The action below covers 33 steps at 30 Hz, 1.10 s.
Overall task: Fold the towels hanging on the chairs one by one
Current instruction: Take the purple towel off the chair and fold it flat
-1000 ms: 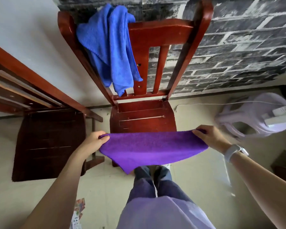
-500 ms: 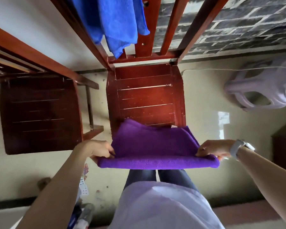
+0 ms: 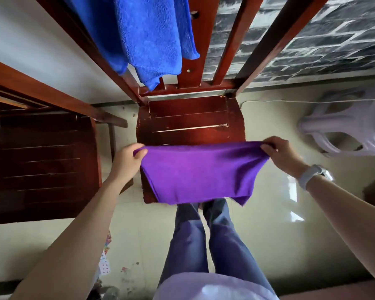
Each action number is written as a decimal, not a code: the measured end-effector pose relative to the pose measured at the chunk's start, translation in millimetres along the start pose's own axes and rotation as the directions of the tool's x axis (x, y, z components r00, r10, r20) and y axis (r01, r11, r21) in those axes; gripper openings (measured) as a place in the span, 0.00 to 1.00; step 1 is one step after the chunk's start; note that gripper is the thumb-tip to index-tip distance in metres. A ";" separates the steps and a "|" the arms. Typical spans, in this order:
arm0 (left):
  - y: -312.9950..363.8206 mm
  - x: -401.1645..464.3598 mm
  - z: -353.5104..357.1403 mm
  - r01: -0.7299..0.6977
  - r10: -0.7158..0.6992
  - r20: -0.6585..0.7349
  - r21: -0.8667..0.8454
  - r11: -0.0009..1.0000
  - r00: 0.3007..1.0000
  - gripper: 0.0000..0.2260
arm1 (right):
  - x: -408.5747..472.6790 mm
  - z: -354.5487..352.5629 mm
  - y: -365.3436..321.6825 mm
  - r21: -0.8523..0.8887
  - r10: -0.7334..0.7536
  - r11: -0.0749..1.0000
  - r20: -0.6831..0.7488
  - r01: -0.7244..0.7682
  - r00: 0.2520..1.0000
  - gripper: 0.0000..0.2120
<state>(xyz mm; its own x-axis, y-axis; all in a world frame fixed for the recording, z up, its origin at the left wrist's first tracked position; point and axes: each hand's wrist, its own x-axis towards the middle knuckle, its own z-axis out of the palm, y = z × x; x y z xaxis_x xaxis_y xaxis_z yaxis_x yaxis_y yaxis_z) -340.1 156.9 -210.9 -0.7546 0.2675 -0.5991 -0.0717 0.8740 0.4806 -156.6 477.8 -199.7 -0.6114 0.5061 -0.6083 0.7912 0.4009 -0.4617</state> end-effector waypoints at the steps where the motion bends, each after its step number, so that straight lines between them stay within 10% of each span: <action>1: -0.8 11.3 3.1 -0.013 0.013 -0.033 0.003 1.000 0.999 0.12 | 12.3 2.8 -1.2 -0.043 -0.028 0.999 -0.022 0.027 0.999 0.07; 7: 5.1 66.6 9.5 -0.052 0.083 -0.267 0.118 0.992 0.960 0.12 | 64.1 8.9 -29.6 -0.123 -0.048 0.992 -0.222 0.021 0.974 0.11; 11: 8.8 102.1 8.3 -0.072 0.117 -0.358 0.136 0.988 0.927 0.14 | 102.6 22.2 -41.0 0.142 0.084 0.989 -0.291 -0.044 0.953 0.16; 15: 0.3 113.3 25.2 -0.007 0.013 -0.331 0.020 1.000 0.943 0.20 | 114.2 45.4 -31.4 0.260 0.171 0.960 -0.235 -0.107 0.957 0.26; 21: -39.5 51.9 80.3 0.178 -0.212 -0.228 -0.163 0.970 0.950 0.15 | 57.1 103.6 28.7 0.244 0.262 0.942 -0.108 -0.230 0.959 0.15; 33: -122.3 -44.9 174.7 0.552 -0.631 -0.198 -0.339 0.762 0.750 0.13 | -22.8 177.0 131.9 0.232 0.501 0.848 -0.062 -0.476 0.863 0.13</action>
<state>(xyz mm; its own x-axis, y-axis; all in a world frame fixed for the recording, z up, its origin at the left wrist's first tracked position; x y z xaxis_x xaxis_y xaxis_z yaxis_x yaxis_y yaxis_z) -183.5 108.9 -354.6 -0.6497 -0.4316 -0.6258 -0.6923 0.6760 0.2525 -36.5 384.0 -361.0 -0.1321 0.6847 -0.7167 0.9645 -0.0778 -0.2522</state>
